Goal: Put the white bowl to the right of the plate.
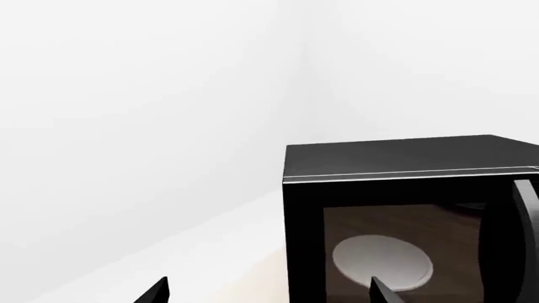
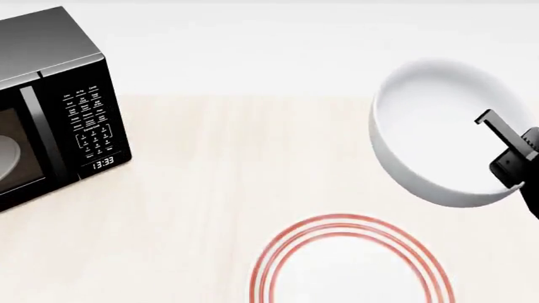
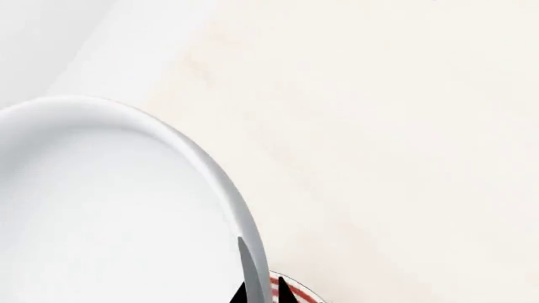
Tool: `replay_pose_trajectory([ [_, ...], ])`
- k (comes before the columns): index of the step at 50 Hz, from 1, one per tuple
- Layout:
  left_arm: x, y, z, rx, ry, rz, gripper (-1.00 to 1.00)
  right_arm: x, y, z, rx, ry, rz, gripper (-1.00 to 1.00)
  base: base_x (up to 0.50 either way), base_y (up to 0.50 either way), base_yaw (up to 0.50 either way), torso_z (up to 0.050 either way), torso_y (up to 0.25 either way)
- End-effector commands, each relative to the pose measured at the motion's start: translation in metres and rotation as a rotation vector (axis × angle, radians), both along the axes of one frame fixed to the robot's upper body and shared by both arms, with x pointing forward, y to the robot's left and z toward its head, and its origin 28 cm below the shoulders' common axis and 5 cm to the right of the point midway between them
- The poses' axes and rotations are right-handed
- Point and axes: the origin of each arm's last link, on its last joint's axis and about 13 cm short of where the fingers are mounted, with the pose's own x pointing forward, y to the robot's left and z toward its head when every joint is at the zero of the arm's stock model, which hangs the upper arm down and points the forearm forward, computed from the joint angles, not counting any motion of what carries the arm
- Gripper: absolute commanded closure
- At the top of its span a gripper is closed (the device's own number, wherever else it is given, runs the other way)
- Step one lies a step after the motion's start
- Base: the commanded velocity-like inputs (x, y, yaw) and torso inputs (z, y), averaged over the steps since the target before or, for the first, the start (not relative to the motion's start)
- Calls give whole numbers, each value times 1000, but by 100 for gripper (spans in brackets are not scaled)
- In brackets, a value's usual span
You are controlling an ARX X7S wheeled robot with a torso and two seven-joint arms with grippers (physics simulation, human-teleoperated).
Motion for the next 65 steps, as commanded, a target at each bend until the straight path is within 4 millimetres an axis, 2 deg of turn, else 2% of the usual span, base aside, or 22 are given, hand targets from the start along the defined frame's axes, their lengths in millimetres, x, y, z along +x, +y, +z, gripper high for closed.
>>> replay_pose_trajectory([
  [1, 1, -1, 0, 6, 5, -4, -100, -9, -30, -5, 31, -14, -118, 100, 0, 0, 0, 0, 0],
  [10, 1, -2, -1, 11, 8, -6, -100, -15, -50, -12, 41, -3, -199, 100, 0, 0, 0, 0, 1],
  [20, 3, -4, -2, 15, 14, -7, -100, -26, -64, -12, 53, -7, -242, 100, 0, 0, 0, 0, 0],
  [34, 4, -5, -3, 23, 19, -9, -100, -40, -88, -35, 12, 31, -365, 100, 0, 0, 0, 0, 1],
  [50, 5, -6, -3, 29, 22, -11, -100, -43, -100, -58, -33, 75, -429, 100, 0, 0, 0, 1, 1],
  [65, 5, -7, -4, 32, 25, -11, -100, -44, -102, -75, -78, 108, -427, 100, 0, 0, 0, 0, 1],
])
